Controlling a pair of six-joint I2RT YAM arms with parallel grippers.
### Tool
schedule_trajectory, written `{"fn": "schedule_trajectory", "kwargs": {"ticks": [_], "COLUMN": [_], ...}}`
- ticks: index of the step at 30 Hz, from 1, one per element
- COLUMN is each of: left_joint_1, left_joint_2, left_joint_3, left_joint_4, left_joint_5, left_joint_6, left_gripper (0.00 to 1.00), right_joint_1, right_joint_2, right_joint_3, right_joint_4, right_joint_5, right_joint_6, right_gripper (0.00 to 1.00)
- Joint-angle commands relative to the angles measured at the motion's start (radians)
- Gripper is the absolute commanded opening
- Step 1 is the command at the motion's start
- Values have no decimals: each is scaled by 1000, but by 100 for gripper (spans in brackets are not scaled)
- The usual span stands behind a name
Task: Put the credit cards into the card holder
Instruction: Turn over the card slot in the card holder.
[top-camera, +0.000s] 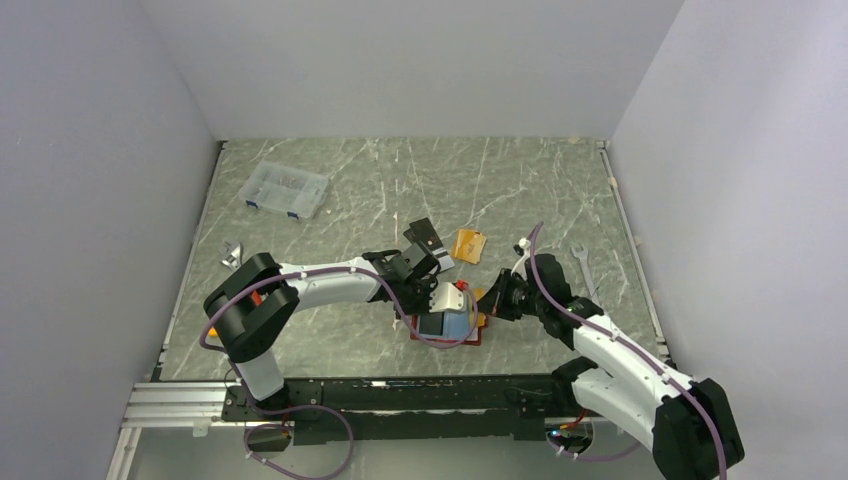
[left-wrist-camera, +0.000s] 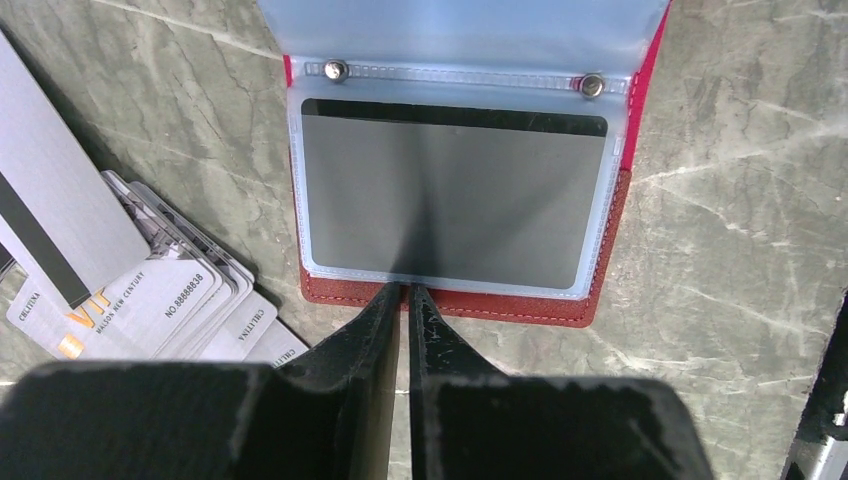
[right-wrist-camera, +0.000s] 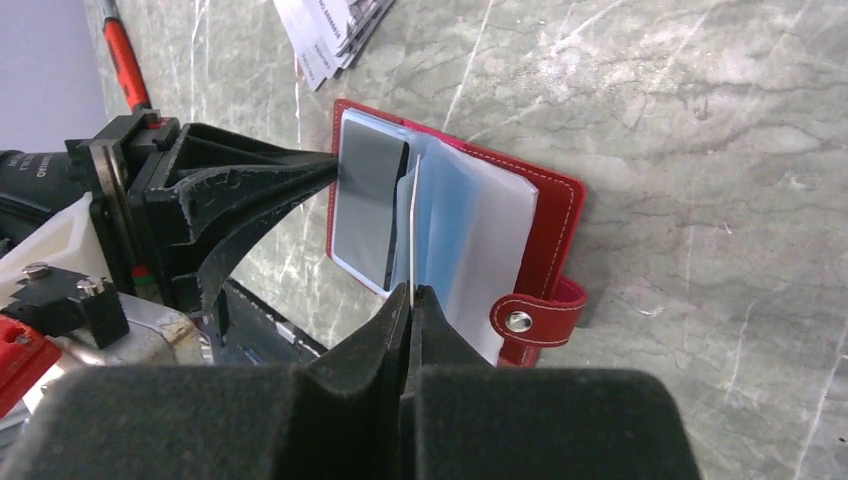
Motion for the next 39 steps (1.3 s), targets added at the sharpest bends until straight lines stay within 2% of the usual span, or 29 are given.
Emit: {"fn": "schedule_trajectory", "kwargs": {"ticks": [1,11,18,24,32,39], "left_joint_1": [-5,-5,-4,3,47,140], "left_joint_2": [0,4,-4,-26,-68,-189], "left_joint_3": [28,39,38,37,18,-11], "left_joint_4": [-32,-34,-30,-36,-41,-94], "left_joint_5": [4,3,3,16,65,124], "left_joint_6": [9,9,7,14,49,137], "left_gripper": [13,12,12,11,9,9], "right_joint_1": [2,28,43,55,79,82], "right_joint_2": [11,62,118,212,308,350], "right_joint_3": [46,20,-37,-24,-9,3], "right_joint_4": [24,82,229,303,372,385], "right_joint_5": [-47,-112,-132,-152,-157,-142], "right_joint_6": [-26,-8,60,66,70,59], "right_gripper": [0,0,0,0,0,0]}}
